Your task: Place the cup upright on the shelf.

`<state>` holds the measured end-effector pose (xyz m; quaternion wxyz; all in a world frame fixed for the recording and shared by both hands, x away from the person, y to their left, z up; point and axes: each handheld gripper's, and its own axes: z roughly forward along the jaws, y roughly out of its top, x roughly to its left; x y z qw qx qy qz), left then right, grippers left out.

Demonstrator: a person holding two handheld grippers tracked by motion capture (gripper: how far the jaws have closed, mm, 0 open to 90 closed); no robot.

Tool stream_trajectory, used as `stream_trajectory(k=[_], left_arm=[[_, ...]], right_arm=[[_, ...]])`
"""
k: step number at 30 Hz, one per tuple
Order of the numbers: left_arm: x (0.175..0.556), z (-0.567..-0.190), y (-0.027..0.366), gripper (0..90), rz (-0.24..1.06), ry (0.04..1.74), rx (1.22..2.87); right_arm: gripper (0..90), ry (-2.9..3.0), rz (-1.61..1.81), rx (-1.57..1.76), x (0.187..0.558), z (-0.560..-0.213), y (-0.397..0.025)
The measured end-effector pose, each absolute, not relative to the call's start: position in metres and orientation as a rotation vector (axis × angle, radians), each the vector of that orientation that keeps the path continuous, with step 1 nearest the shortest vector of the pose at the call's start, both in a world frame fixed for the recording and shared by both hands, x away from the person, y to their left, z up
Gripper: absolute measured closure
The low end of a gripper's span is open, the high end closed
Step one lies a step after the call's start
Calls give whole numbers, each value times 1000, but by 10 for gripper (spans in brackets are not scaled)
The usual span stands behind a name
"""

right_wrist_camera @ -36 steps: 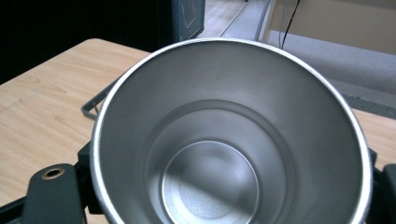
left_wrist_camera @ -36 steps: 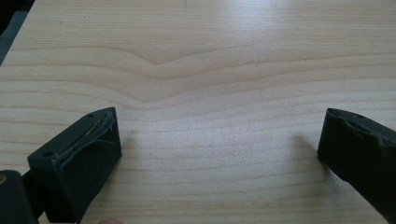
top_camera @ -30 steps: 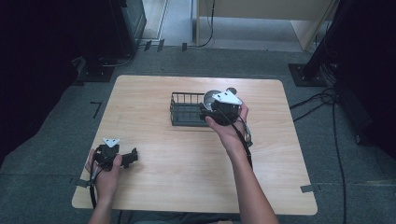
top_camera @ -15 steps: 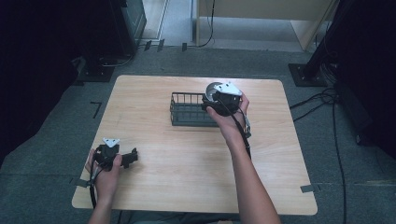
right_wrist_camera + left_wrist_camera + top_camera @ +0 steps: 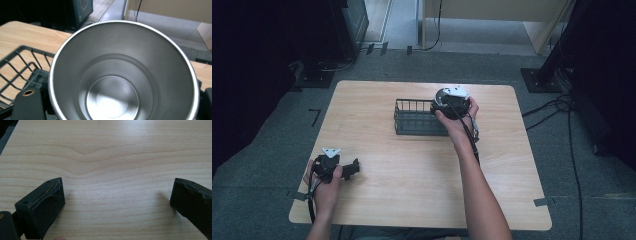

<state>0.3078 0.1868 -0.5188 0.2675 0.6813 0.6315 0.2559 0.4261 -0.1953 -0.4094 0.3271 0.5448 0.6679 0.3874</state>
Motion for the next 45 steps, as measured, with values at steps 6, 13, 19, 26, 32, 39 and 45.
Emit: stream_trajectory(k=[6,13,19,26,32,39,45], left_arm=[[308,-519,187,0,691,1704,1838],[308,-519,187,0,691,1704,1839],[308,-519,187,0,690,1704,1838],[308,-519,187,0,691,1704,1838],[308,-519,187,0,690,1704,1839],[308,-519,187,0,690,1704,1838],[308,-519,187,0,691,1704,1839]], right_arm=[[184,1767,991,1451,432,-419,-194],[183,1808,955,1472,437,-432,-189],[183,1845,934,1498,439,-439,-188],[182,1873,919,1519,441,-443,-188],[181,1885,925,1533,441,-443,-190],[74,1899,951,1547,441,-437,-192],[13,1901,977,1535,436,-427,-194]])
